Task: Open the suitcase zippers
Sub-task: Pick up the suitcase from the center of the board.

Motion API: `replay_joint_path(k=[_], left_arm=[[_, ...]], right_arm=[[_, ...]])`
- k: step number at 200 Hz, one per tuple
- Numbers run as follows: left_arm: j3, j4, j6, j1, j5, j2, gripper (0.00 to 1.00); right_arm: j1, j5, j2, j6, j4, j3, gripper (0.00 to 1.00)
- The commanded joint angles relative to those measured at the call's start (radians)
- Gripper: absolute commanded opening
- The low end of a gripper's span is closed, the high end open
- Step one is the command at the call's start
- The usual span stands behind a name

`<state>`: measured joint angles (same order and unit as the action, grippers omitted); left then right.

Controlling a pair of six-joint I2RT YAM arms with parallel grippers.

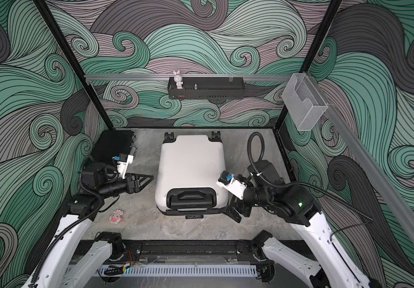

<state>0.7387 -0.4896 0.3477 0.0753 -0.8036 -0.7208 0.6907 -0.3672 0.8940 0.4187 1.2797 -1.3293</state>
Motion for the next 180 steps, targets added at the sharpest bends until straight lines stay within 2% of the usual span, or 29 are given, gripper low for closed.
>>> replay_joint_path(k=[1,35,60,123,155,180], left_arm=[[0.002,-0.071,-0.023,0.005,-0.07,0.035,0.74],[-0.015,-0.075,-0.009,0.004,-0.018,0.075,0.74],[-0.035,-0.073,0.002,0.004,0.025,0.095,0.74],[-0.063,-0.07,0.004,0.005,0.084,0.145,0.74],[-0.069,-0.068,0.004,0.006,0.095,0.146,0.74],[-0.072,-0.066,0.001,0.004,0.104,0.144,0.74]], right_arm=[[0.12,0.083,0.068,0.01,0.144,-0.038,0.99],[0.39,0.292,0.148,-0.027,0.105,-0.043,0.99],[0.489,0.368,0.233,-0.007,0.051,-0.041,0.99],[0.516,0.354,0.307,0.071,-0.158,-0.019,0.73],[0.515,0.293,0.349,0.126,-0.175,-0.022,0.64],[0.515,0.292,0.395,0.133,-0.179,-0.024,0.57]])
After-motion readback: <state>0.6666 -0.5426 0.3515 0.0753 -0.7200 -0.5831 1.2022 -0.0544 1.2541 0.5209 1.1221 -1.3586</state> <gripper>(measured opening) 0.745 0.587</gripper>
